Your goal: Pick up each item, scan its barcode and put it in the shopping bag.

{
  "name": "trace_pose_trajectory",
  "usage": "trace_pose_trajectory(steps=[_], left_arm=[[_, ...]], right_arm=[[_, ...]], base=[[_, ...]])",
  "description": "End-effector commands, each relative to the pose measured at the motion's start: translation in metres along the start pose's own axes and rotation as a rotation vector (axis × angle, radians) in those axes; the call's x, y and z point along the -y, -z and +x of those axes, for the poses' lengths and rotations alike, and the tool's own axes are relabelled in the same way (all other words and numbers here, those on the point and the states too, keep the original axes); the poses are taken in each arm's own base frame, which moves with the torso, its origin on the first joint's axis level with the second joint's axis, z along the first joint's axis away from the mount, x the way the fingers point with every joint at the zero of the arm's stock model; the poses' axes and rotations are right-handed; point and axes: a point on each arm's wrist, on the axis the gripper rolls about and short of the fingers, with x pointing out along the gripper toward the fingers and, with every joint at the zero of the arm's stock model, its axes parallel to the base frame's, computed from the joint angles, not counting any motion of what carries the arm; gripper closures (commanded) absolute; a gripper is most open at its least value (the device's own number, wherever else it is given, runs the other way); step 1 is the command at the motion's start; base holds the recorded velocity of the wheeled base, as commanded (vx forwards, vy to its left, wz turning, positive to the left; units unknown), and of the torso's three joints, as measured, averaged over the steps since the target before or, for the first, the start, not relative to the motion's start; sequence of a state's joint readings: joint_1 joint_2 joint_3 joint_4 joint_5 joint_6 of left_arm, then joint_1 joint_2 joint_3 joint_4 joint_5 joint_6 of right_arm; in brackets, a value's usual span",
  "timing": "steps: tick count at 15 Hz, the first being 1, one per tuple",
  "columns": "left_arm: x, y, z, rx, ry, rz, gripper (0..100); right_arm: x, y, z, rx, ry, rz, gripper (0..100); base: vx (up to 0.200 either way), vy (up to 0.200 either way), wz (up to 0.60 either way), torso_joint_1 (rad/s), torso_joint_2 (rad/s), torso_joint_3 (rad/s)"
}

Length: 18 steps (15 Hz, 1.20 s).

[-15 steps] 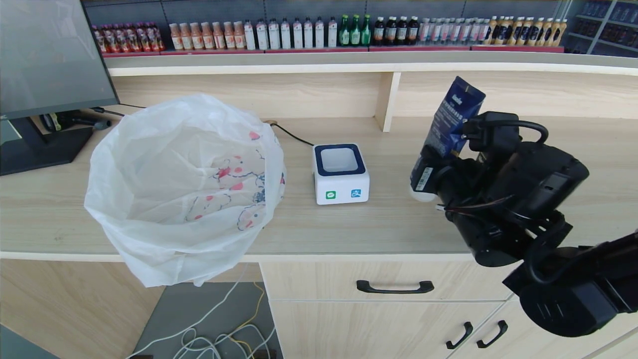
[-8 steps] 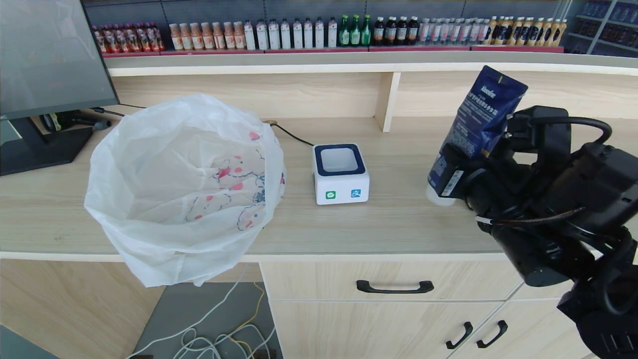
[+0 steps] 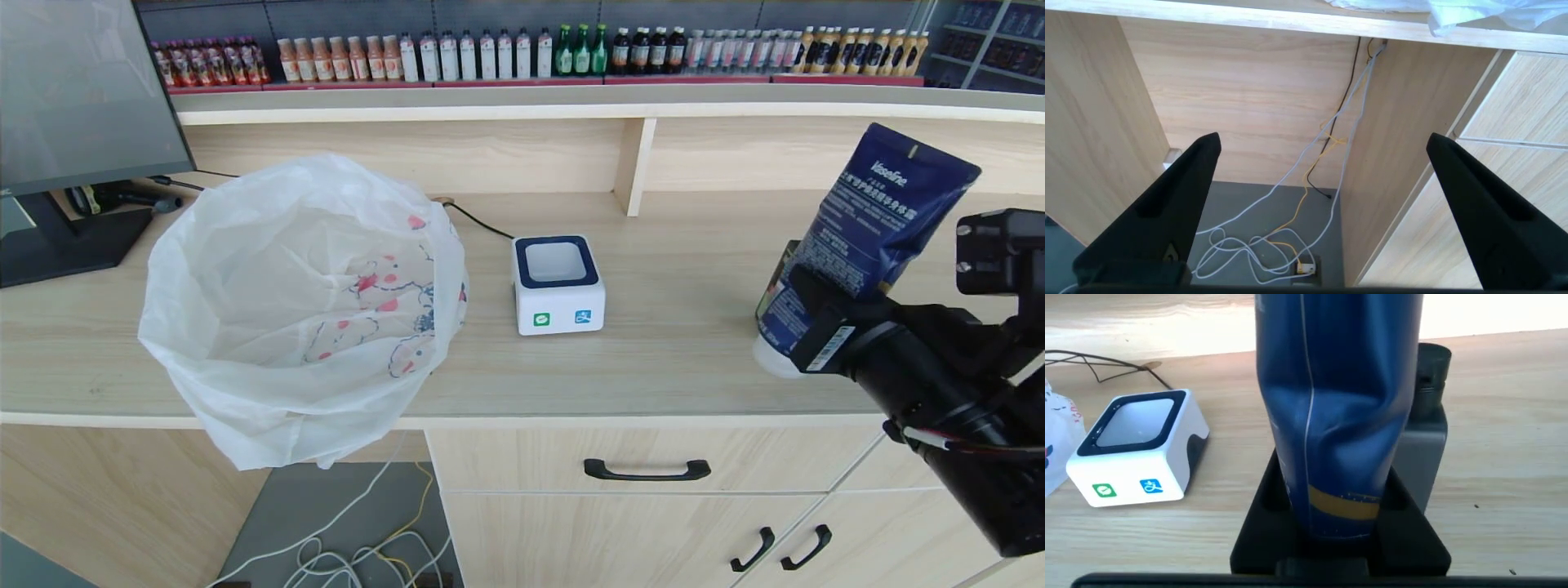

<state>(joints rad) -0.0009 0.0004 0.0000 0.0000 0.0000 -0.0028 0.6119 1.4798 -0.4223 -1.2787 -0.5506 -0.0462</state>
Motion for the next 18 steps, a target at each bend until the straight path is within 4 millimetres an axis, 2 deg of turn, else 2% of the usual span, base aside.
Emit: trace_pose_trajectory(steps=[1,4,6,9,14,18], left_arm=[[0.000,0.000,0.000,0.000,-0.001,0.000,0],[0.000,0.000,0.000,0.000,-0.001,0.000,0],[0.000,0.000,0.000,0.000,-0.001,0.000,0],[0.000,0.000,0.000,0.000,-0.001,0.000,0],[0.000,0.000,0.000,0.000,-0.001,0.000,0],[0.000,0.000,0.000,0.000,0.001,0.000,0]], right_arm=[[0.011,-0.005,-0.020,0.013,-0.012,0.009,100],[0.018,-0.004,-0.044,0.007,-0.048,0.016,100],[0.022,-0.007,-0.053,0.018,-0.064,0.030,100],[0.019,-0.010,-0.053,0.031,-0.198,0.091,100],[0.011,0.001,-0.056,-0.057,-0.539,0.228,100],[0.005,-0.001,-0.049,-0.112,-0.750,0.347,100]], base=[[0.000,0.000,0.00,0.000,0.00,0.000],[0.000,0.000,0.00,0.000,0.00,0.000],[0.000,0.000,0.00,0.000,0.00,0.000],[0.000,0.000,0.00,0.000,0.00,0.000],[0.000,0.000,0.00,0.000,0.00,0.000],[0.000,0.000,0.00,0.000,0.00,0.000]])
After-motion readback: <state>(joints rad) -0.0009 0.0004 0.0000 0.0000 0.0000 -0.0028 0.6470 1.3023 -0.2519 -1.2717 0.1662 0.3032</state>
